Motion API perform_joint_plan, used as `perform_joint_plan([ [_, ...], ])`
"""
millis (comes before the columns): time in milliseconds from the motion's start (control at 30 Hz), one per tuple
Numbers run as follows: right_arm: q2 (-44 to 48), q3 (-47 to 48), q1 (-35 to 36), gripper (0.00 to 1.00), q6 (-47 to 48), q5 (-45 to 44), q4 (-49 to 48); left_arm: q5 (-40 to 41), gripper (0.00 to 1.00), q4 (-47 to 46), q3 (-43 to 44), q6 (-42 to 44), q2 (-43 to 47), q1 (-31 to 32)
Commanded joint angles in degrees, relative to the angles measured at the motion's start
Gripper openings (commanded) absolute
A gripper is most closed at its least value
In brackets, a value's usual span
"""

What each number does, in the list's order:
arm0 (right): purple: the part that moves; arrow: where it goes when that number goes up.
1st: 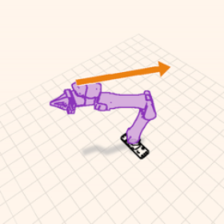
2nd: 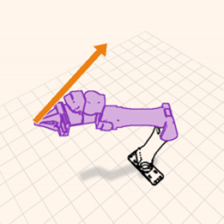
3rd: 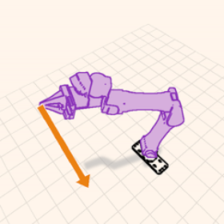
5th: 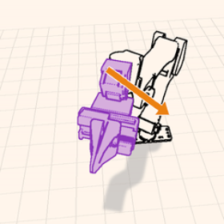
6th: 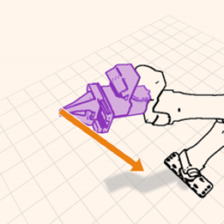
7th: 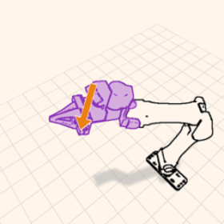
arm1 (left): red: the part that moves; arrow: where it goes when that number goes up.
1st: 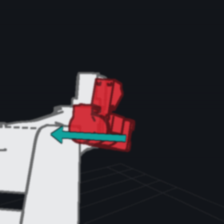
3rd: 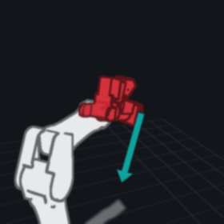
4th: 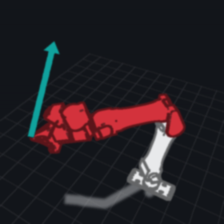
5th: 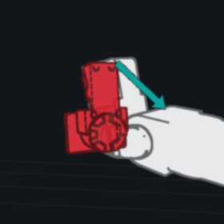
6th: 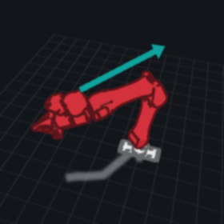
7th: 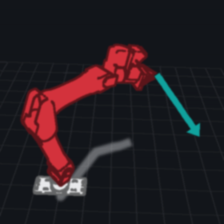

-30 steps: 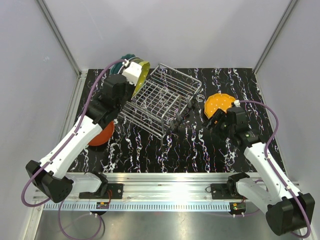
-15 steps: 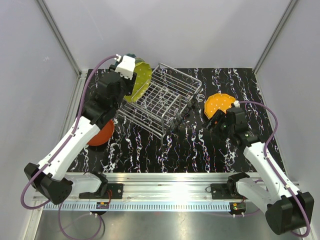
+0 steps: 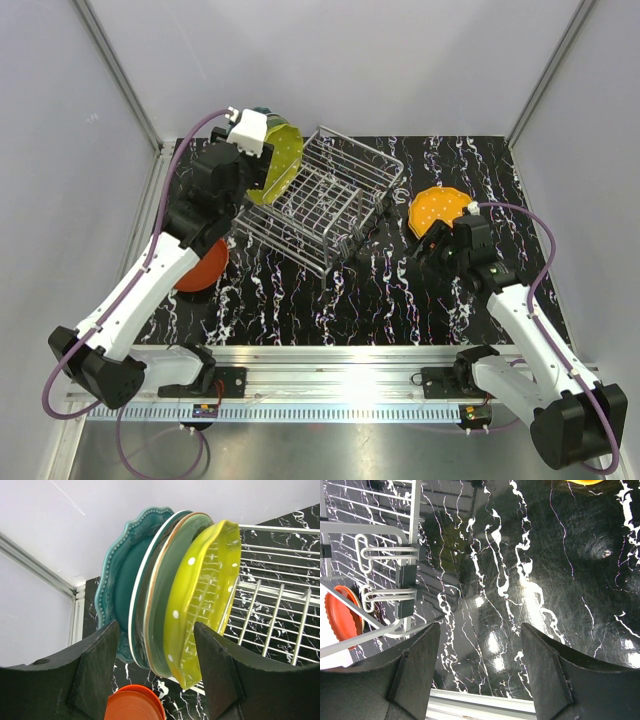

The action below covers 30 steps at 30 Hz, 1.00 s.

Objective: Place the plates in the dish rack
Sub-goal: Insert the plate into the dish rack, then grab a plate with the right arm

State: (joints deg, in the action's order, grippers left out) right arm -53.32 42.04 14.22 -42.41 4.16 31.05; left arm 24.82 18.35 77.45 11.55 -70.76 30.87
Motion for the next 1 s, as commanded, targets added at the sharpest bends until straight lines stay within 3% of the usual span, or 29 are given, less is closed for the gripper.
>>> perform_joint_plan([
  [0,0.3,0.9,-0.5,0.73,1.3,0.8,-1.8,2.0,0.66,-3.4,1.7,-0.2,1.7,-0.9],
  [533,-1.8,7.0,-2.9,0.77,4.0,-0.6,0.9,1.5,0.99,-5.9,0.9,-5.6,13.3,-3.3],
  [700,-5.7,9.4,-8.7,0.79,4.5,-0.1,1.0,5.9,0.99,-6.7,-2.6,-8.8,19.9,-3.4],
  [833,-10.0,11.6,-15.5,0.81,5.0,-0.7,1.3,7.4,0.99,-6.6,-10.7,-14.4,26.5,-3.4],
  [967,-15.0,13.0,-17.6,0.81,3.7,-3.2,0.2,8.7,0.99,-7.5,-19.1,-16.9,33.3,-3.4],
])
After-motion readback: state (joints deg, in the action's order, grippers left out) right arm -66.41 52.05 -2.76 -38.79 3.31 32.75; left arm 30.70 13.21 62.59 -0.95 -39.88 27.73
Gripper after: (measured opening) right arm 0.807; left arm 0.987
